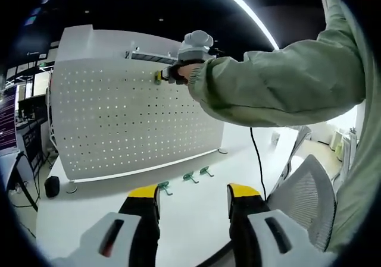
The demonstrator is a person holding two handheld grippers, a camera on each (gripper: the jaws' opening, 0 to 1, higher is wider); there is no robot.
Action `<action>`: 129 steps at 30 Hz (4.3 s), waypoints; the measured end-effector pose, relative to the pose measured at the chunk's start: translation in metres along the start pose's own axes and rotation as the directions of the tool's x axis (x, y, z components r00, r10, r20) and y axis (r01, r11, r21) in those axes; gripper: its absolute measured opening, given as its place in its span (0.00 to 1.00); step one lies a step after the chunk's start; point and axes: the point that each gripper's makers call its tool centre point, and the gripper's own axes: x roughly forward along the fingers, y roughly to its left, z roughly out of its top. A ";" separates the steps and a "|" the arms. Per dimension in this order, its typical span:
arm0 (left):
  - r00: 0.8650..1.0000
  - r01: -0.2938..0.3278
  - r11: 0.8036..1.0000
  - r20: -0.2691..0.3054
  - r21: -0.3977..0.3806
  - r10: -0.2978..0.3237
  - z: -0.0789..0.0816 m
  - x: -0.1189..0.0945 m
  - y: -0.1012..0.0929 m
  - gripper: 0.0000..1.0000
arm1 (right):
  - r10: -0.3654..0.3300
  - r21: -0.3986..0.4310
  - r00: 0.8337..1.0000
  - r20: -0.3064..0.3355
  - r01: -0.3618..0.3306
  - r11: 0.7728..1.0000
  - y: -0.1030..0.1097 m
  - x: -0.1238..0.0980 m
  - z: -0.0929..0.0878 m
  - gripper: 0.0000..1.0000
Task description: Insert the hook assembly into the mounting plate slot until the hook locks in place.
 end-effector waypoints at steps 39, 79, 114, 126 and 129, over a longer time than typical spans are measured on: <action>1.000 0.013 1.000 0.015 -0.024 -0.013 0.001 -0.001 0.001 0.45 | -0.031 -0.073 0.999 0.010 0.032 0.997 0.006 -0.001 -0.008 0.08; 1.000 -0.030 0.999 -0.003 0.041 0.030 -0.001 -0.001 0.003 0.45 | 0.068 -0.087 0.997 -0.026 -0.070 0.994 0.024 -0.042 -0.028 0.31; 0.993 -0.099 0.993 -0.059 0.060 0.103 -0.008 0.001 0.014 0.45 | 0.165 -0.088 0.974 -0.157 -0.180 0.980 0.003 -0.106 -0.092 0.38; 0.987 -0.131 0.989 -0.079 0.065 0.136 -0.011 0.001 0.018 0.45 | 0.198 -0.074 0.954 -0.224 -0.219 0.973 0.000 -0.131 -0.126 0.39; 0.986 -0.142 0.988 -0.082 0.062 0.147 -0.012 0.000 0.021 0.45 | 0.208 -0.072 0.951 -0.229 -0.230 0.971 0.001 -0.136 -0.129 0.39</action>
